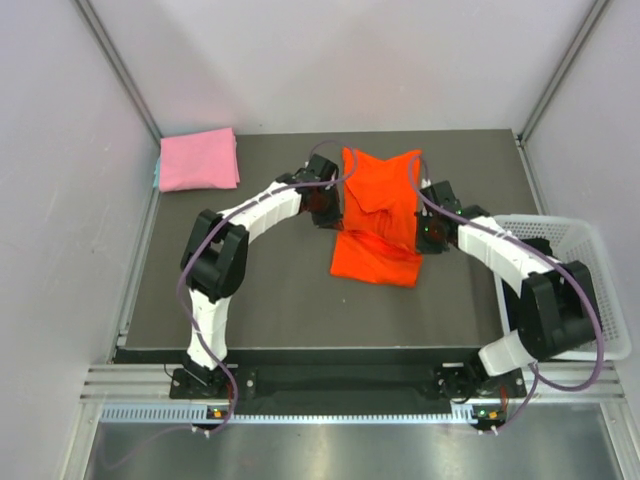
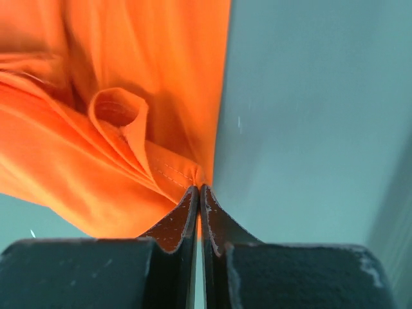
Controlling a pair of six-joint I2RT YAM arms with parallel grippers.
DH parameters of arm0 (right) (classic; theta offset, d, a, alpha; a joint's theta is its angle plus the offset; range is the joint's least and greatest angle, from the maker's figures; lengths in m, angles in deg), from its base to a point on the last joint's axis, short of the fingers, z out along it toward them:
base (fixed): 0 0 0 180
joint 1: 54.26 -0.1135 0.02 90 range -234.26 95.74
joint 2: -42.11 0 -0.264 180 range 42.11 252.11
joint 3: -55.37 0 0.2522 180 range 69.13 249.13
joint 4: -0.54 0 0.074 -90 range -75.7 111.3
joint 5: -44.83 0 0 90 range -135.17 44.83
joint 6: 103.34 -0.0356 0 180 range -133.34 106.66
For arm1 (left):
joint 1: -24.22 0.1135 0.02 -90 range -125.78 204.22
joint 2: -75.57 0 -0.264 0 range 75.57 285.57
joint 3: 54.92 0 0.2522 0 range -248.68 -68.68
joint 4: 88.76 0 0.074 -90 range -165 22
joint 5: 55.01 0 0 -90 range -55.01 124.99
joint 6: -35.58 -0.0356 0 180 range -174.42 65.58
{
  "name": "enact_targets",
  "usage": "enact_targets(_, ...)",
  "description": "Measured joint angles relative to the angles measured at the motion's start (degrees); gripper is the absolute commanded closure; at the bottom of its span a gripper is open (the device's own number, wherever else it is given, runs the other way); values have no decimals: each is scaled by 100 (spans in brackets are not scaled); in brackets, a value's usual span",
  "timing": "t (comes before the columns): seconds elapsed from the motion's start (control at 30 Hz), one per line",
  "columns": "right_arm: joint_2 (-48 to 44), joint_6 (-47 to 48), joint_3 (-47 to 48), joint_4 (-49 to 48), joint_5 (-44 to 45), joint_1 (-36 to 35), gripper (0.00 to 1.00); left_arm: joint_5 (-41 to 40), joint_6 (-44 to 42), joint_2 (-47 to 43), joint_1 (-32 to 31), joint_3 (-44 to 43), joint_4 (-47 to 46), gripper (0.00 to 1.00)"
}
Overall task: Fold and stack the t-shirts
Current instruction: Fold the tshirt
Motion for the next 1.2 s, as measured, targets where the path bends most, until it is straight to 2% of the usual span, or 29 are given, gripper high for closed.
enact_targets(0.2, 656, 511, 1016, -116, -201, 317, 100, 212, -284, 393, 208, -570, 11, 100)
enact_targets(0.53, 1521, 911, 2208, -144, -634, 811, 100, 951, -149, 815, 761, -1071, -262, 100)
enact_targets(0.73, 2017, 994, 2693, -149, -933, 975, 100, 1513, 2, 1340, 960, -1585, -540, 100)
enact_targets(0.93, 2461, 1021, 3171, -173, -1141, 1075, 100, 1731, 37, 1825, 1021, -2164, -584, 100)
enact_targets(1.13, 2826, 1025, 3375, -179, -1239, 1178, 99, 1812, 81, 1998, 1071, -2245, -610, 100)
enact_targets(1.17, 2889, 1023, 3390, -166, -1248, 1204, 97, 1812, 81, 2022, 1082, -2245, -616, 99)
enact_targets(1.2, 2977, 1023, 3399, -177, -1261, 1246, 96, 1827, 83, 2055, 1099, -2247, -627, 90)
